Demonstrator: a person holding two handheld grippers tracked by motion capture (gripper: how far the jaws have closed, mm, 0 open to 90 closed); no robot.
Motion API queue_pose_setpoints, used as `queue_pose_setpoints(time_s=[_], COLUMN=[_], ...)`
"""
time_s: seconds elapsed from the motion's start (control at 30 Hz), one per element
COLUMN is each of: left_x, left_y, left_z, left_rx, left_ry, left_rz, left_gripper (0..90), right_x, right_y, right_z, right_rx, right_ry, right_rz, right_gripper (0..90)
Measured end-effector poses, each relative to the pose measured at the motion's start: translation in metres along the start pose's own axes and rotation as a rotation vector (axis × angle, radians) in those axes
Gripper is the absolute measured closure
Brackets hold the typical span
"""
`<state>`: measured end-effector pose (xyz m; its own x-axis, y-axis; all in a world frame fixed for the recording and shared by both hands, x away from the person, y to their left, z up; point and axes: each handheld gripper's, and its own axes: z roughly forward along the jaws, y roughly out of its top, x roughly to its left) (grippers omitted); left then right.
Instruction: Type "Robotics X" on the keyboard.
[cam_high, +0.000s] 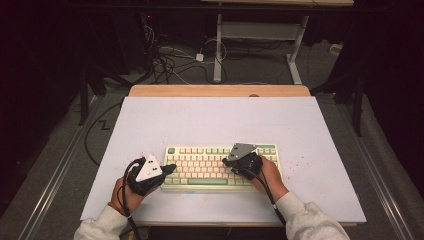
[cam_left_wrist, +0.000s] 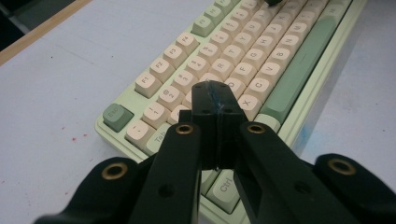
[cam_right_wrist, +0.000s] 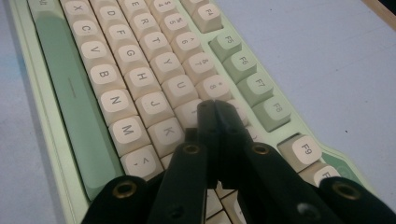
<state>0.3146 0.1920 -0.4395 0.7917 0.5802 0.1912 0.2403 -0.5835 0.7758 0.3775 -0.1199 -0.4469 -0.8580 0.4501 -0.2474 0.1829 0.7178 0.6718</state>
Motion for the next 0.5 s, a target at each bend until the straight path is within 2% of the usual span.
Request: queue_pose_setpoints(time_s=[0.2,0.5], left_x=[-0.001,-0.002], left_y=[0.000,0.001], left_z=[0.001,0.004], left_rx=[0.005,0.006], left_ry=[-0.003,-0.004], left_rz=[0.001,0.008], left_gripper=[87.8,87.8], right_x=[0.003,-0.001], right_y=[0.000,-0.001], right_z=[0.002,-0.010], right_rx=[0.025,-0.036], right_ry=[0.000,-0.016], right_rz=[-0.003,0.022], right_gripper=[89.8,89.8])
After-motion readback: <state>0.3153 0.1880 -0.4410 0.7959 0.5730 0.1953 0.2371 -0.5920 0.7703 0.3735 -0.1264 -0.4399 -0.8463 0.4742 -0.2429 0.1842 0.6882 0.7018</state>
